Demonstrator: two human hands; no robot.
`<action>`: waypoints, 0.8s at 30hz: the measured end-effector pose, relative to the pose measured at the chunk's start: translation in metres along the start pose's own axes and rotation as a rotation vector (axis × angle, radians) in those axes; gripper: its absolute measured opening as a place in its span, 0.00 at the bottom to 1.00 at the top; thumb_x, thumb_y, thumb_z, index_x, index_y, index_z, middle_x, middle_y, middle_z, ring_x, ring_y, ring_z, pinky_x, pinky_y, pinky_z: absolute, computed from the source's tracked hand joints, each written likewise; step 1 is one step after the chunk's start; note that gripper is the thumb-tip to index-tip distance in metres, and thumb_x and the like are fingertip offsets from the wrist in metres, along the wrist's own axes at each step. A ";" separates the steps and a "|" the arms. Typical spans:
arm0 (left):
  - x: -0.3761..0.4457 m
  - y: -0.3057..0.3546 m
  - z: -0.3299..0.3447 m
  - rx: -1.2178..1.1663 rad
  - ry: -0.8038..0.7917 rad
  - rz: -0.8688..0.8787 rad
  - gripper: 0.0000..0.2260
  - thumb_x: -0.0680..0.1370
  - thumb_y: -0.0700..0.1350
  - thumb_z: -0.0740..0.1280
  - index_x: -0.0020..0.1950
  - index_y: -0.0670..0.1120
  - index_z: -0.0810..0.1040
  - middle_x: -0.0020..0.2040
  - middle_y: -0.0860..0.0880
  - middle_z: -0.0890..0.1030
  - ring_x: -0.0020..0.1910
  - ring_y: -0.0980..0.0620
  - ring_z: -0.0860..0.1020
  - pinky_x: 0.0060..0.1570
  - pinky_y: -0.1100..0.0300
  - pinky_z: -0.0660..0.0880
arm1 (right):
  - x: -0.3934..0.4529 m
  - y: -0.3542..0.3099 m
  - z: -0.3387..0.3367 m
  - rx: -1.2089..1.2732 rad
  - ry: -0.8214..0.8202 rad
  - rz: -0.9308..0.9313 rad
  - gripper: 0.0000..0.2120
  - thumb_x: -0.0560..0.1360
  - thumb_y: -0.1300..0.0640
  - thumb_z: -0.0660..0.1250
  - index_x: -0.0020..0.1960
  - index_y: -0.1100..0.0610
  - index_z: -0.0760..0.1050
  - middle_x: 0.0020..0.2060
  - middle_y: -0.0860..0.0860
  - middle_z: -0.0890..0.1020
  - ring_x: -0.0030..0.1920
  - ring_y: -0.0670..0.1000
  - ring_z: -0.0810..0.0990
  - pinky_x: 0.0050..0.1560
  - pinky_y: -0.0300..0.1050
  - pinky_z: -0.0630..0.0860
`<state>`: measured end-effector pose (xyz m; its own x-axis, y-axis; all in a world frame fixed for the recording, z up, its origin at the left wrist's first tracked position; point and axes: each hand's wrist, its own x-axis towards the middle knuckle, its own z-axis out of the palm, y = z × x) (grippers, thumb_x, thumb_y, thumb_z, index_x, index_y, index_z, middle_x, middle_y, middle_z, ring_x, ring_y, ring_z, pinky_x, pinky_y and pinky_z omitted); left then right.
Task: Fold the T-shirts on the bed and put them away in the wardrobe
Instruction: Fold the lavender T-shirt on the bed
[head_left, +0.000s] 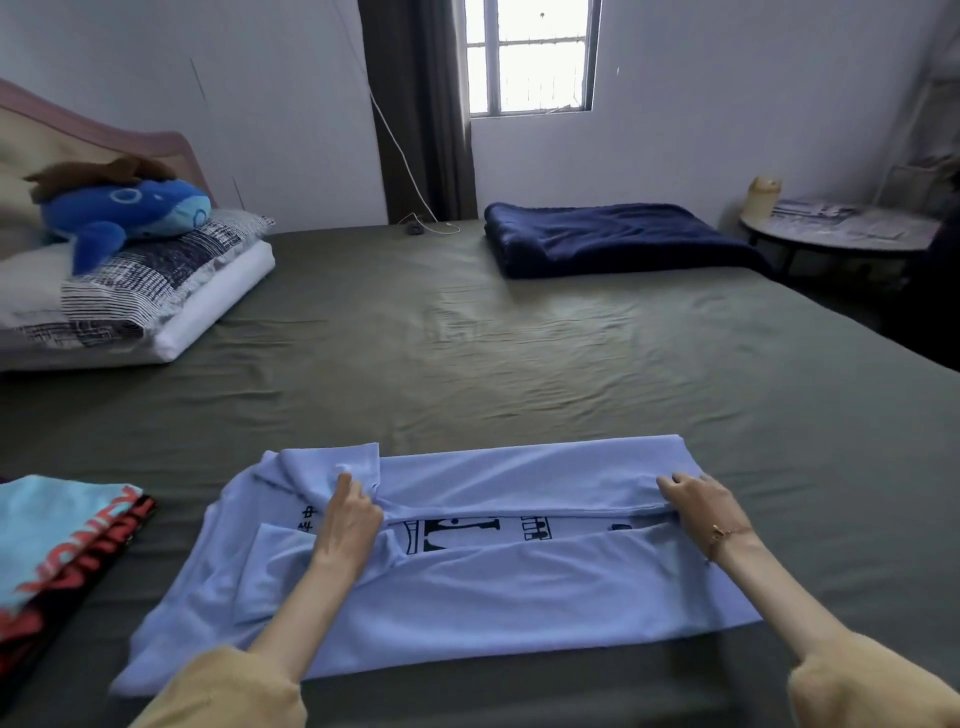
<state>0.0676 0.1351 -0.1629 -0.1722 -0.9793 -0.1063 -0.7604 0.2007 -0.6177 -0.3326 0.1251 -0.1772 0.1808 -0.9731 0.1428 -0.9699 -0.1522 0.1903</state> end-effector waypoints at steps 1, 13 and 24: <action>0.002 0.004 0.005 -0.028 0.034 0.053 0.09 0.53 0.47 0.80 0.26 0.51 0.81 0.27 0.51 0.79 0.34 0.49 0.79 0.55 0.49 0.61 | 0.000 0.001 0.005 0.061 -0.032 0.001 0.31 0.39 0.72 0.78 0.30 0.52 0.64 0.22 0.49 0.69 0.21 0.52 0.77 0.21 0.41 0.71; -0.009 0.008 -0.007 0.035 -0.020 0.129 0.16 0.80 0.38 0.53 0.58 0.45 0.78 0.58 0.42 0.78 0.64 0.42 0.69 0.72 0.46 0.50 | -0.010 0.005 0.003 -0.063 -0.033 0.148 0.22 0.49 0.73 0.77 0.27 0.57 0.65 0.29 0.56 0.79 0.33 0.56 0.81 0.29 0.46 0.74; -0.001 0.030 -0.017 -0.244 0.094 0.028 0.13 0.77 0.39 0.56 0.61 0.46 0.70 0.59 0.45 0.76 0.64 0.45 0.68 0.68 0.52 0.54 | -0.002 -0.021 0.008 -0.021 -0.064 0.246 0.12 0.52 0.67 0.78 0.32 0.59 0.78 0.30 0.54 0.79 0.35 0.55 0.80 0.30 0.46 0.75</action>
<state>0.0345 0.1426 -0.1682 -0.2445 -0.9688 -0.0408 -0.8810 0.2395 -0.4080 -0.3140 0.1293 -0.1895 -0.0718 -0.9895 0.1256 -0.9797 0.0936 0.1773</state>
